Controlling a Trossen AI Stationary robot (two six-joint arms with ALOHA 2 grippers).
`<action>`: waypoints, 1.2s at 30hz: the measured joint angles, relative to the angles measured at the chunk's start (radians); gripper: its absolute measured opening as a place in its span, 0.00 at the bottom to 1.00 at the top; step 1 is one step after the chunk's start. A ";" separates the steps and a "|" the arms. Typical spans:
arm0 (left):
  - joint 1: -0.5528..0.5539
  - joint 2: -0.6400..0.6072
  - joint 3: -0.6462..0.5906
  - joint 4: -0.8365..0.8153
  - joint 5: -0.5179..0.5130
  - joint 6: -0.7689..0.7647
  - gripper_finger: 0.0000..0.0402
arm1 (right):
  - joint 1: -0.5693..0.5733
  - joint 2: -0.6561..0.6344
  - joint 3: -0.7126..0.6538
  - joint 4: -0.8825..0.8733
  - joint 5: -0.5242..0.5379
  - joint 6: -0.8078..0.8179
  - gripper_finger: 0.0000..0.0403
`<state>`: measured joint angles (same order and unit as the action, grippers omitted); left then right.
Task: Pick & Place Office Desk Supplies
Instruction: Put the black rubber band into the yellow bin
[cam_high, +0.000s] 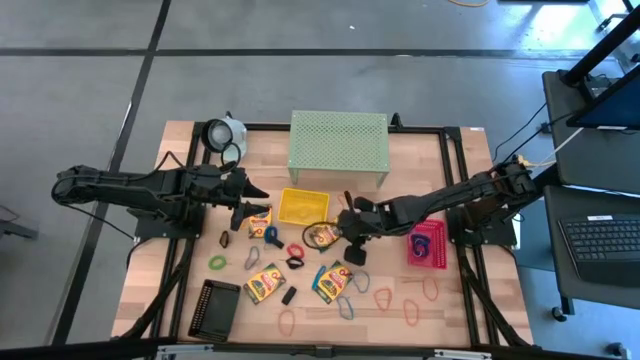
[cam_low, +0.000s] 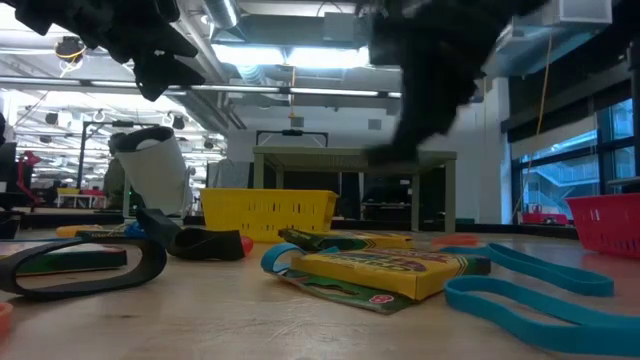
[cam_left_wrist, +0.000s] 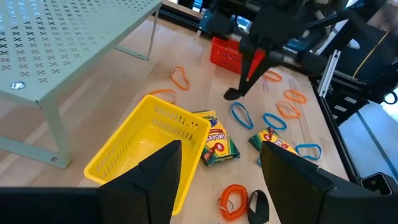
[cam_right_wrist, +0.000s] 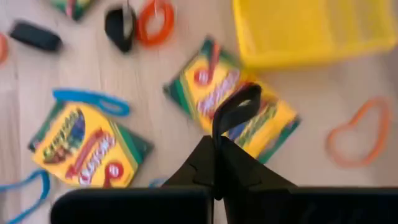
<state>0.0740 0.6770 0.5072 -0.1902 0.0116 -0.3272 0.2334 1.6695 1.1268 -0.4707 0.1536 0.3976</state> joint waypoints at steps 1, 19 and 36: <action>0.000 0.000 0.000 0.000 0.000 0.000 0.54 | -0.009 0.000 0.021 0.001 0.000 -0.018 0.01; 0.000 0.146 0.000 0.210 -0.035 0.171 0.54 | -0.174 0.085 0.177 0.268 -0.185 -0.126 0.01; 0.000 0.354 0.000 0.513 0.138 0.081 0.54 | -0.166 0.121 0.258 0.287 -0.222 -0.132 0.01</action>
<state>0.0742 1.0314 0.5072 0.3226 0.1496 -0.2458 0.0673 1.7910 1.3849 -0.1834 -0.0689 0.2653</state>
